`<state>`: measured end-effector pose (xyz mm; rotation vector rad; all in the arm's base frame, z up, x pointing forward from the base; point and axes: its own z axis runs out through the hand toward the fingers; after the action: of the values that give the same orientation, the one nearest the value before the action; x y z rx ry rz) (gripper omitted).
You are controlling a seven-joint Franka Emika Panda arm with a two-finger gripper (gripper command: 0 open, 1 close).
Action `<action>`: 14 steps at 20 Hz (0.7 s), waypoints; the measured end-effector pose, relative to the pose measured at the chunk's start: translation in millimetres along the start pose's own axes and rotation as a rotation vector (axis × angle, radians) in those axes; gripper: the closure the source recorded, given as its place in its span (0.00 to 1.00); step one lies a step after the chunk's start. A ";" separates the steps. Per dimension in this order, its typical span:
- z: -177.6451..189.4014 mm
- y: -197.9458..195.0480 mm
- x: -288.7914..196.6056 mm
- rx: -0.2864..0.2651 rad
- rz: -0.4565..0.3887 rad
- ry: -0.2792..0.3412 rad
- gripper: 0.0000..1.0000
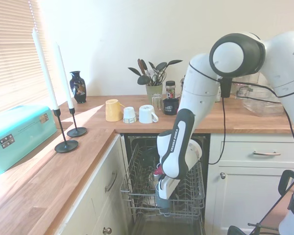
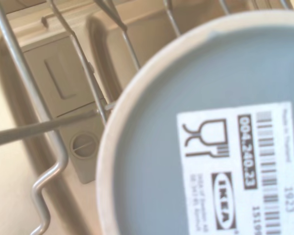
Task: Move a mug from dishwasher to table
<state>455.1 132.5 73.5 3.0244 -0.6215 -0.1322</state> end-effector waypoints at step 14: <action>-19.1 -3.1 2.9 0.007 0.007 0.046 1.00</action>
<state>460.8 134.8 92.0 3.0218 -0.6303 -0.0595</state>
